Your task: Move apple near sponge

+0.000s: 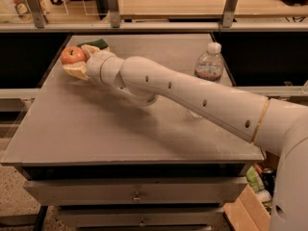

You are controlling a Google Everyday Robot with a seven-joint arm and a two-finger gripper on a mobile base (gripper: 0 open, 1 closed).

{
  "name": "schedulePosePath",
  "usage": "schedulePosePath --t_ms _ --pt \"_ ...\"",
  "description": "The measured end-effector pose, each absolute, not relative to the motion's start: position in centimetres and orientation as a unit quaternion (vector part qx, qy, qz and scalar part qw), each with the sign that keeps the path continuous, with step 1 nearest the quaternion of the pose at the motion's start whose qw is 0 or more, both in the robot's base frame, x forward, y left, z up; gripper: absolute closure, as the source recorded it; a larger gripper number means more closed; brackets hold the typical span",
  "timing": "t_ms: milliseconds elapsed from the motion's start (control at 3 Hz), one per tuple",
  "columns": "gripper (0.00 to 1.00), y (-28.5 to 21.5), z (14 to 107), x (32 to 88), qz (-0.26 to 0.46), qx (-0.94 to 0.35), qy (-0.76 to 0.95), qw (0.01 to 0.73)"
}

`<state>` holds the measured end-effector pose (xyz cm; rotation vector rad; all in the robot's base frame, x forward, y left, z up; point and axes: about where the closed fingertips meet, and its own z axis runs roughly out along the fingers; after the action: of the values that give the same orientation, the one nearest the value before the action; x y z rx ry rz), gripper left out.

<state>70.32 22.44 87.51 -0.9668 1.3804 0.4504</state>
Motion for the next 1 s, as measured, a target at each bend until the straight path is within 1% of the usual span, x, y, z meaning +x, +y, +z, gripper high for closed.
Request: schedulePosePath --t_ms 1000 --pt "1.00 21.70 86.91 71.57 0.172 -0.410 0.622 0.644"
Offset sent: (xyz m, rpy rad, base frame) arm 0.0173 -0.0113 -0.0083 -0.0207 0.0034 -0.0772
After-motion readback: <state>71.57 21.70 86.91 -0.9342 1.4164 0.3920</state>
